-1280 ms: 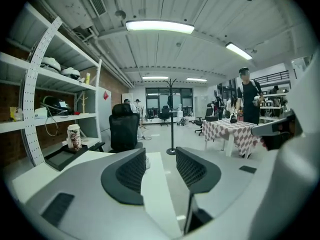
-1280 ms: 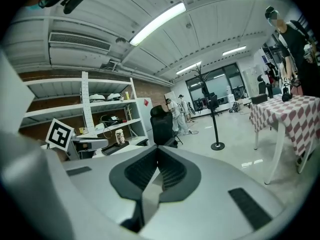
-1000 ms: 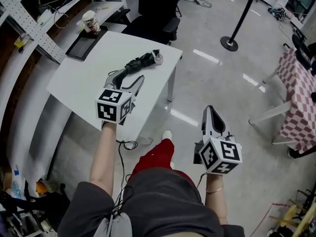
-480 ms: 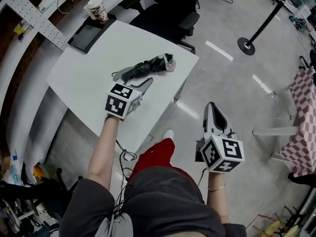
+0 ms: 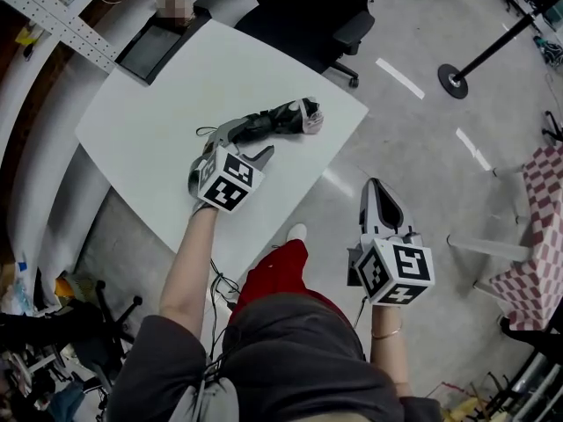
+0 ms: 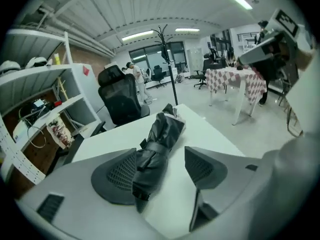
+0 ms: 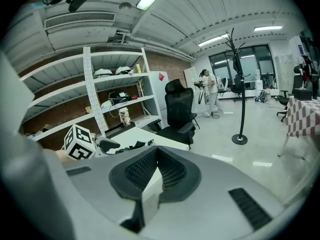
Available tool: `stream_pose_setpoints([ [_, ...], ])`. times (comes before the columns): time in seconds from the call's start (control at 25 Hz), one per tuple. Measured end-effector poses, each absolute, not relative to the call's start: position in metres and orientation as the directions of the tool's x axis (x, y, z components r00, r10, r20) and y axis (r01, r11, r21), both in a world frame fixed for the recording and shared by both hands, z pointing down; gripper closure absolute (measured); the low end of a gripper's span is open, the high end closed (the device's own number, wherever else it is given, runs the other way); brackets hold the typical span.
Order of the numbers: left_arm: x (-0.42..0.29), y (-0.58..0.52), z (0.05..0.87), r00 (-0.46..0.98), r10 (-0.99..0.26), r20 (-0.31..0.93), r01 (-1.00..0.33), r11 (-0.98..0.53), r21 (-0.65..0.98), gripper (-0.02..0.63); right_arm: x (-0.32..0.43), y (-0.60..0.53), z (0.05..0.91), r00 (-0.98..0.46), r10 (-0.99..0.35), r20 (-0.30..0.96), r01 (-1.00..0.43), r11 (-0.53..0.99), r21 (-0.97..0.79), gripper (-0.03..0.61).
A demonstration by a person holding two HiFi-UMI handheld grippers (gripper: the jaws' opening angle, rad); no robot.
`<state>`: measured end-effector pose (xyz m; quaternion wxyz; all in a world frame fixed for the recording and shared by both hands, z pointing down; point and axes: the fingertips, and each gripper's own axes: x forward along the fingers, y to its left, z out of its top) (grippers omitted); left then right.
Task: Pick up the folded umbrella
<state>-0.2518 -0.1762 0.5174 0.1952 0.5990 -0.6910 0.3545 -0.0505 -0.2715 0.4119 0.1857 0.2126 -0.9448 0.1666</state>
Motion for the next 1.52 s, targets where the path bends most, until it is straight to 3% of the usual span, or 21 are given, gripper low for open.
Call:
stream_pose_setpoints([
  [0.48, -0.277, -0.192, 0.558, -0.309, -0.616, 0.725, -0.913, -0.021, -0.407, 0.325, -0.073, -0.3, 0.432, -0.826, -0.314, 0.468, -0.465, 0.849, -0.251, 0.56],
  [0.96, -0.289, -0.198, 0.568, -0.345, -0.599, 0.723, -0.904, 0.003, -0.428, 0.331, -0.099, -0.304, 0.444, -0.831, -0.267, 0.487, -0.434, 0.86, -0.268, 0.56],
  [1.52, -0.282, -0.193, 0.568, -0.344, -0.563, 0.752, -0.896, -0.044, -0.443, 0.397, -0.118, -0.284, 0.43, -0.856, -0.233, 0.462, -0.375, 0.894, -0.245, 0.56],
])
